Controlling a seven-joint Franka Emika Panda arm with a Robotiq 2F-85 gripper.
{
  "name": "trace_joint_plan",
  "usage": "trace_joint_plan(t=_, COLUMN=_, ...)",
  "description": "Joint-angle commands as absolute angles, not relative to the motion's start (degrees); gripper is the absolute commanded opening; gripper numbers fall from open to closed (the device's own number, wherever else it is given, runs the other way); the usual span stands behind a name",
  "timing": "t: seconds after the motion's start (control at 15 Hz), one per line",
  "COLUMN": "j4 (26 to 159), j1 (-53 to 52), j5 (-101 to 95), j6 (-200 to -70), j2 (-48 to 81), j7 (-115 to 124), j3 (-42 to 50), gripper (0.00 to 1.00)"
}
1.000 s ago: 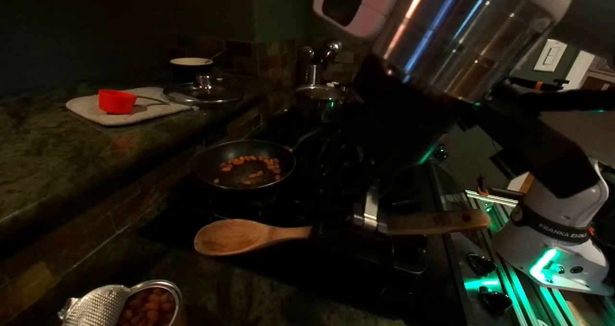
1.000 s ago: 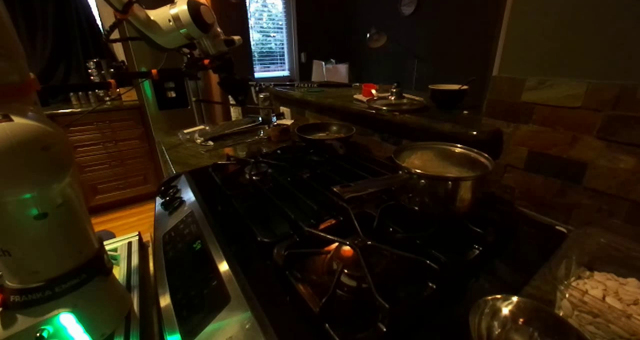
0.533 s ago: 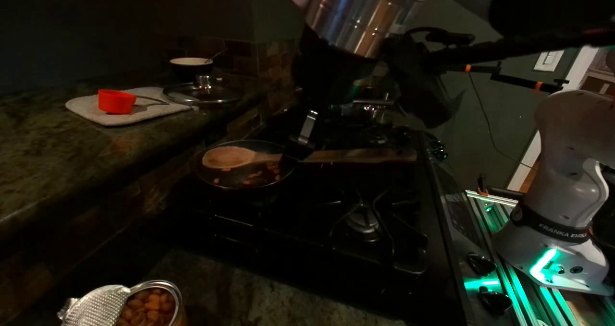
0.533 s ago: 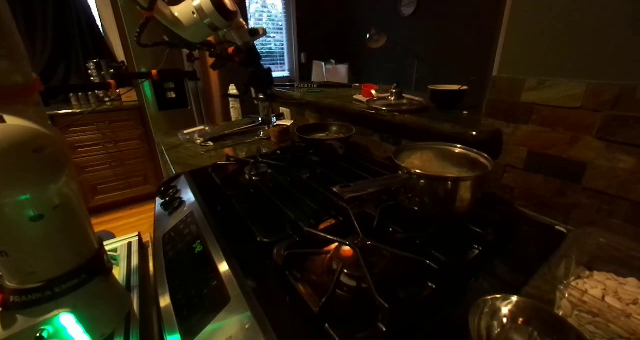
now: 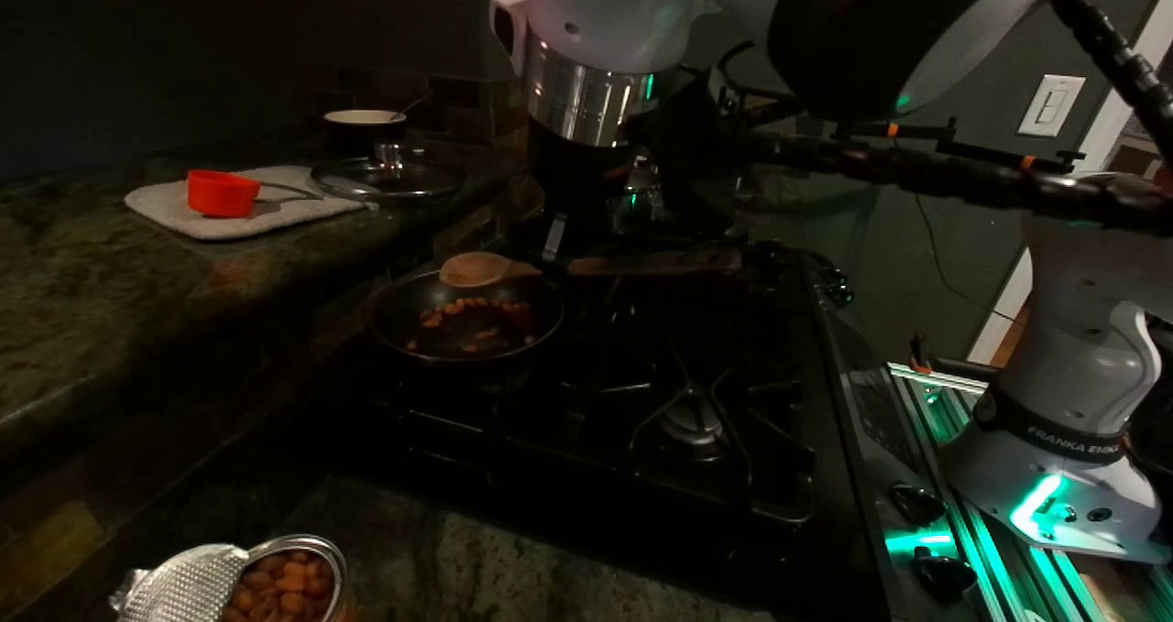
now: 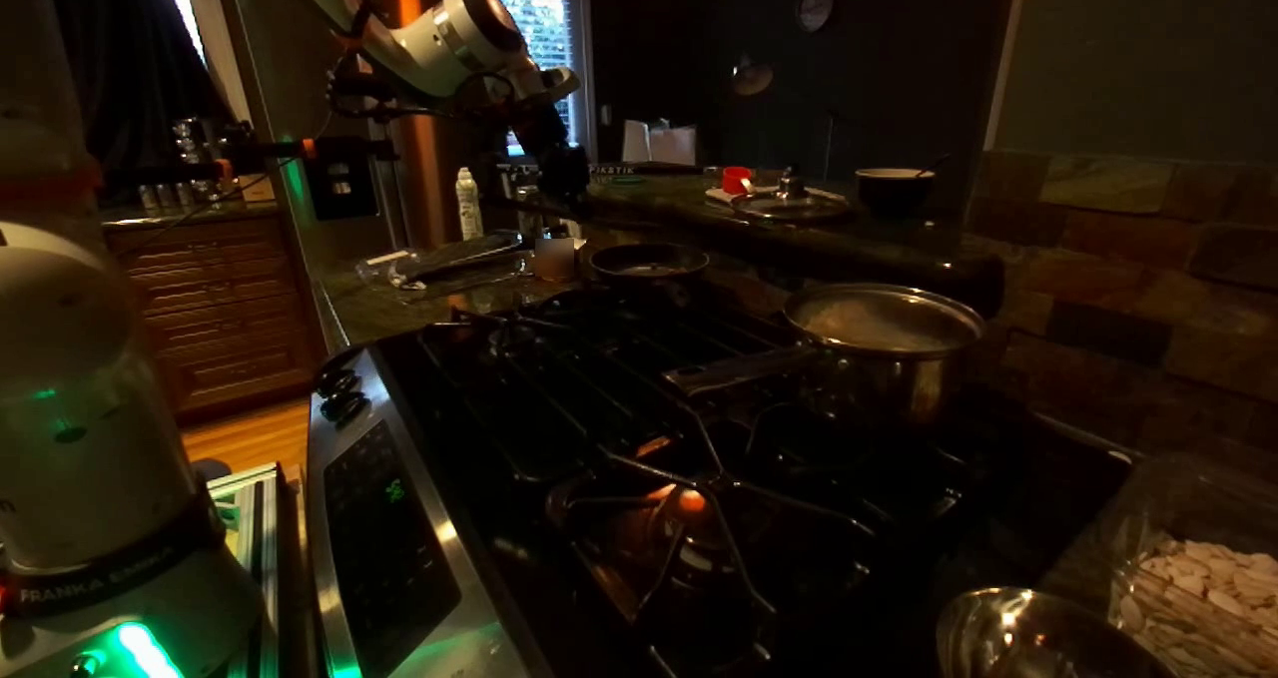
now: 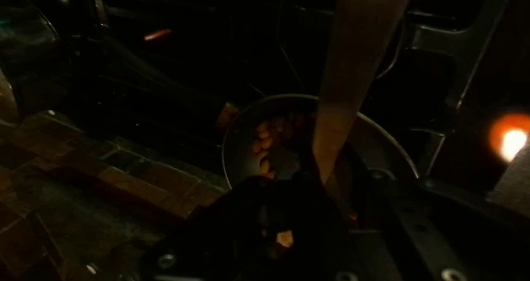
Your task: Use the spoon to stir the contents in the pan
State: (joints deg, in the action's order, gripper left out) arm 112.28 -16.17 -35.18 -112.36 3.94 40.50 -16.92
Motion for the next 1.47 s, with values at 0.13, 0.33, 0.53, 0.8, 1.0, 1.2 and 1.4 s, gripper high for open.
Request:
trace_joint_plan(t=0.13, j4=108.27, j1=-17.31, j5=-36.96, j6=-106.34, j2=8.56, j7=40.36, j3=-15.45, gripper=0.05)
trace_joint_plan(t=0.33, j4=107.49, j1=-17.38, j5=-37.48, j6=-106.09, j2=10.32, j7=40.89, j3=-14.59, gripper=0.05)
trace_joint_plan(t=0.53, j4=106.89, j1=-17.53, j5=-38.72, j6=-106.36, j2=12.12, j7=41.42, j3=-13.51, gripper=0.05)
trace_joint_plan(t=0.8, j4=105.82, j1=-17.99, j5=-40.54, j6=-106.55, j2=14.28, j7=42.24, j3=-12.4, gripper=0.05)
trace_joint_plan(t=1.0, j4=105.18, j1=-18.44, j5=-41.24, j6=-106.84, j2=15.48, j7=42.76, j3=-12.01, gripper=0.05)
trace_joint_plan(t=1.2, j4=104.46, j1=-18.97, j5=-41.6, j6=-106.84, j2=16.62, j7=43.03, j3=-11.78, gripper=0.05)
trace_joint_plan(t=1.4, j4=103.75, j1=-19.38, j5=-42.23, j6=-106.78, j2=17.47, j7=43.75, j3=-11.47, gripper=0.05)
